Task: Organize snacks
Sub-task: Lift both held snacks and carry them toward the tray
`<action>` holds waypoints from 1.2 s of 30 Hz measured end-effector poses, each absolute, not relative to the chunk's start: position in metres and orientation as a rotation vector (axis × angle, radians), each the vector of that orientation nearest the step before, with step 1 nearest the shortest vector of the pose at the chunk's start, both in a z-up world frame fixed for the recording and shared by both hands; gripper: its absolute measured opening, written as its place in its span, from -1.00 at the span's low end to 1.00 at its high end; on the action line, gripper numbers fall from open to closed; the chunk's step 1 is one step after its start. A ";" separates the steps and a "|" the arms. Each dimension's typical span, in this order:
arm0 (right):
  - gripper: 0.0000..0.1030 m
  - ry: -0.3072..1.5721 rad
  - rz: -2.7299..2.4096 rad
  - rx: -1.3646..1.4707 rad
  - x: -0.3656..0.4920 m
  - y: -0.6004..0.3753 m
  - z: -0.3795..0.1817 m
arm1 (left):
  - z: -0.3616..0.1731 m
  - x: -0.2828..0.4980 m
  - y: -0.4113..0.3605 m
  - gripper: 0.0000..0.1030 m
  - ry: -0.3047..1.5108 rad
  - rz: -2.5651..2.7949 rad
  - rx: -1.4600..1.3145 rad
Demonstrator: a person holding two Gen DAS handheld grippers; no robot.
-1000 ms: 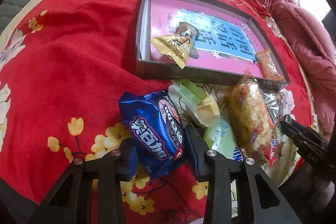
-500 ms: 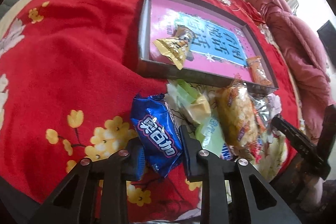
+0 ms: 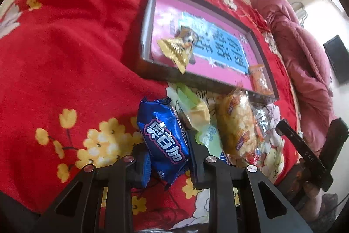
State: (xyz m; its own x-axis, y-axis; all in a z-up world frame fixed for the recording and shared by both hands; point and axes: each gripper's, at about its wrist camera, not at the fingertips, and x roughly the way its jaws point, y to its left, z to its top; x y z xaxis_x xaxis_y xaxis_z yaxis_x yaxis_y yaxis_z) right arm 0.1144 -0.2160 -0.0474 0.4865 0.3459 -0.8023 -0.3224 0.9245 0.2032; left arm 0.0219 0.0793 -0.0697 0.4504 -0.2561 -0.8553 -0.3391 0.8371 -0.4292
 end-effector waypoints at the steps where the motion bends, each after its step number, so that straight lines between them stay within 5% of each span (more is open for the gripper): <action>1: -0.27 0.971 0.410 0.029 0.114 -0.216 -0.045 | -0.067 0.021 0.081 -0.45 1.114 0.058 -0.613; 36: -0.27 0.759 0.488 0.017 0.114 -0.208 -0.011 | 0.010 0.048 0.064 -0.45 0.919 0.083 -0.452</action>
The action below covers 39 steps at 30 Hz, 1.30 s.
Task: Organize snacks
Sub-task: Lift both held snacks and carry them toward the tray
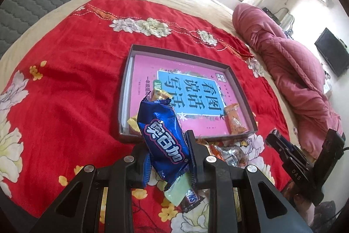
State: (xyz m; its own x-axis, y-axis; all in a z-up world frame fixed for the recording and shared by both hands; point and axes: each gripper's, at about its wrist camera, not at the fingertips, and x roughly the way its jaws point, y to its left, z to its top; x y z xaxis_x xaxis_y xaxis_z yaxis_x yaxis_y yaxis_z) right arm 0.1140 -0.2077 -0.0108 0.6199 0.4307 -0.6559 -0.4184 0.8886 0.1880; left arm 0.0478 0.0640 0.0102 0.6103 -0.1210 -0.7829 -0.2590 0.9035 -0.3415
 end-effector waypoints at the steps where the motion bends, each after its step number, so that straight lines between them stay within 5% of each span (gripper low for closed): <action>1: -0.27 0.758 0.488 0.018 0.115 -0.208 -0.011 | 0.010 0.049 0.064 -0.45 0.919 0.084 -0.450; 39: -0.27 0.737 0.486 0.005 0.149 -0.199 -0.017 | -0.022 0.114 0.051 -0.45 0.953 0.097 -0.417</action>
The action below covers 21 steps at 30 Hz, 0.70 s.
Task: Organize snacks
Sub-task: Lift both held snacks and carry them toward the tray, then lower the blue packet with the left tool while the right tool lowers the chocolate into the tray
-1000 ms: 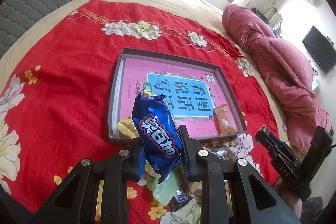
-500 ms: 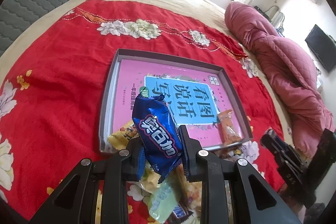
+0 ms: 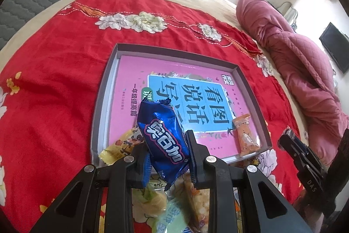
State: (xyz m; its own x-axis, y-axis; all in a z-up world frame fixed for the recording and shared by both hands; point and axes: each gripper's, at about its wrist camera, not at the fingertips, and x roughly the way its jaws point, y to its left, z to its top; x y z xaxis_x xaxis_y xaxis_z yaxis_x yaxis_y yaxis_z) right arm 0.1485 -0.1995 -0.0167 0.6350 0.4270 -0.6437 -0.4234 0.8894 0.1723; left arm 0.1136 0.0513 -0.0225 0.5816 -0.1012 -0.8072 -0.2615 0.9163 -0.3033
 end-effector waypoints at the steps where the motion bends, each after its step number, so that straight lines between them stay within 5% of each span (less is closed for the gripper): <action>1: -0.27 0.740 0.484 0.005 0.150 -0.199 -0.017 | -0.024 0.115 0.051 -0.45 0.955 0.101 -0.407; 21: -0.27 0.770 0.458 0.022 0.166 -0.204 -0.025 | -0.056 0.129 0.062 -0.45 1.002 0.128 -0.404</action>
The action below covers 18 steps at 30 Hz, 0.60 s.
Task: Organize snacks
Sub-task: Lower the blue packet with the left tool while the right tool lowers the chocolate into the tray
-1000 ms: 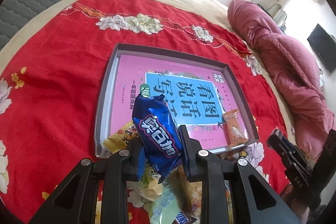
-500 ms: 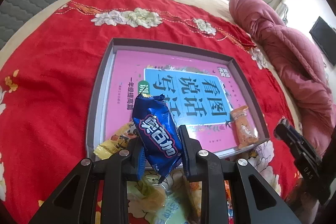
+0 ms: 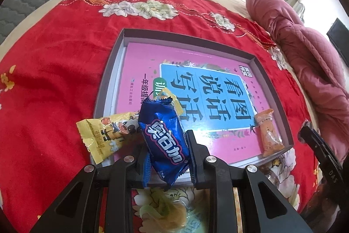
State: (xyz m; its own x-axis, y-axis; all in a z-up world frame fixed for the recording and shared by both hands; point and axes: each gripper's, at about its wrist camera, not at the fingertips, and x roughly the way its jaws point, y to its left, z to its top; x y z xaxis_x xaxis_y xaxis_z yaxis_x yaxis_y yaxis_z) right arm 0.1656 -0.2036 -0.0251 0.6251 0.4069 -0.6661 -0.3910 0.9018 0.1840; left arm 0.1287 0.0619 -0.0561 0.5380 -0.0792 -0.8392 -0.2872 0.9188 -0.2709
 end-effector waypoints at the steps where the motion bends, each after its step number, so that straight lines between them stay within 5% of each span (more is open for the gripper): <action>1: -0.27 0.773 0.457 0.024 0.168 -0.204 -0.026 | -0.056 0.129 0.062 -0.45 1.002 0.127 -0.405; 18: -0.27 0.845 0.464 -0.005 0.179 -0.193 -0.045 | -0.060 0.134 0.059 -0.45 1.001 0.091 -0.417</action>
